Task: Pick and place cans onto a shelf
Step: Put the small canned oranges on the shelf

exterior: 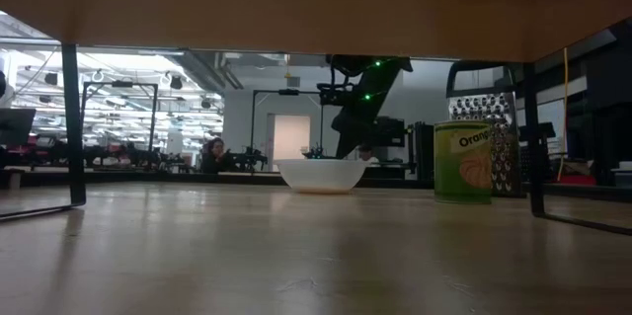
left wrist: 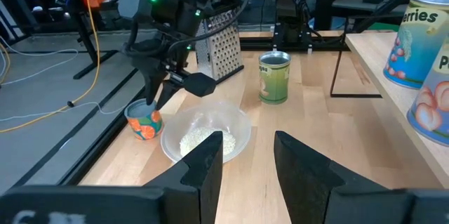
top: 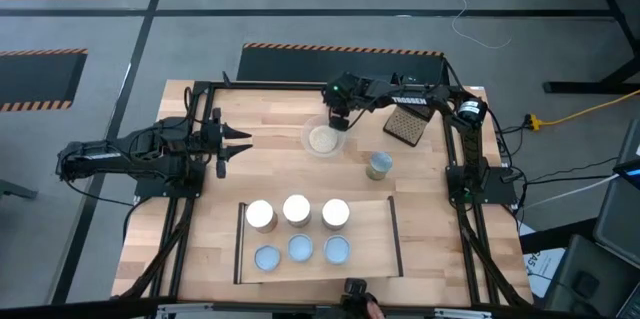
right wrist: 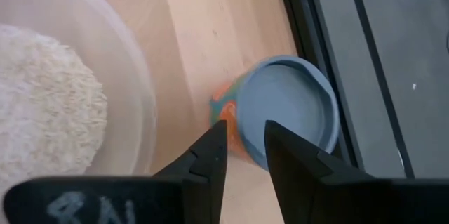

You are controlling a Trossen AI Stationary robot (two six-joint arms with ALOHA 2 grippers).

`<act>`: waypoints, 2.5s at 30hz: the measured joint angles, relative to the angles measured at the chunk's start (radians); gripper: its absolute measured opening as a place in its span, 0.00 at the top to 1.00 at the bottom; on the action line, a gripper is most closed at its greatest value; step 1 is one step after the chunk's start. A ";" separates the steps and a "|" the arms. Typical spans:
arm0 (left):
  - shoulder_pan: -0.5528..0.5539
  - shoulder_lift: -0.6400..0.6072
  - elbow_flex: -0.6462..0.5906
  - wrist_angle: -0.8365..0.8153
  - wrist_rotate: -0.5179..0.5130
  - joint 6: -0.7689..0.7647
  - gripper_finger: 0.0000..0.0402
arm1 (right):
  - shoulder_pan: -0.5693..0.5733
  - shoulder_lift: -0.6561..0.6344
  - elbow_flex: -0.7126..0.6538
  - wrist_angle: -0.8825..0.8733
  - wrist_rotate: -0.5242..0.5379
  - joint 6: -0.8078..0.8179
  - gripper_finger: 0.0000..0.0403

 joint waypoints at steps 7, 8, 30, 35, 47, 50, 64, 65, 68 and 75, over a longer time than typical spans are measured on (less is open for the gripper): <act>0.000 0.000 0.000 0.000 0.000 0.000 0.70 | -0.003 0.000 0.000 -0.006 -0.057 0.026 0.75; 0.000 0.000 0.000 0.000 0.000 0.000 0.70 | -0.002 0.000 0.000 -0.006 -0.058 0.026 0.75; 0.000 0.000 0.000 0.000 0.000 -0.001 0.70 | -0.007 -0.007 0.075 -0.124 -0.075 0.031 0.75; 0.000 0.000 0.000 0.000 0.000 -0.001 0.70 | -0.007 -0.007 0.175 -0.334 -0.075 0.082 0.75; 0.000 0.000 0.000 0.000 0.000 -0.001 0.70 | -0.017 -0.009 0.255 -0.682 -0.135 0.080 0.75; 0.000 0.000 0.000 0.000 0.000 -0.001 0.70 | -0.025 -0.008 0.193 -0.601 -0.216 0.079 0.75; 0.000 0.000 0.000 -0.006 0.000 0.000 0.70 | -0.029 -0.007 0.080 -0.291 -0.145 0.084 0.75; 0.000 0.000 0.000 -0.006 0.000 0.000 0.70 | -0.031 -0.007 0.080 -0.277 -0.134 0.081 0.75; 0.000 0.000 0.000 -0.006 0.000 0.000 0.70 | -0.033 -0.007 0.080 -0.248 -0.098 0.080 0.75; 0.000 0.000 0.000 -0.006 0.000 0.000 0.70 | -0.036 -0.007 0.080 -0.178 -0.029 0.078 0.75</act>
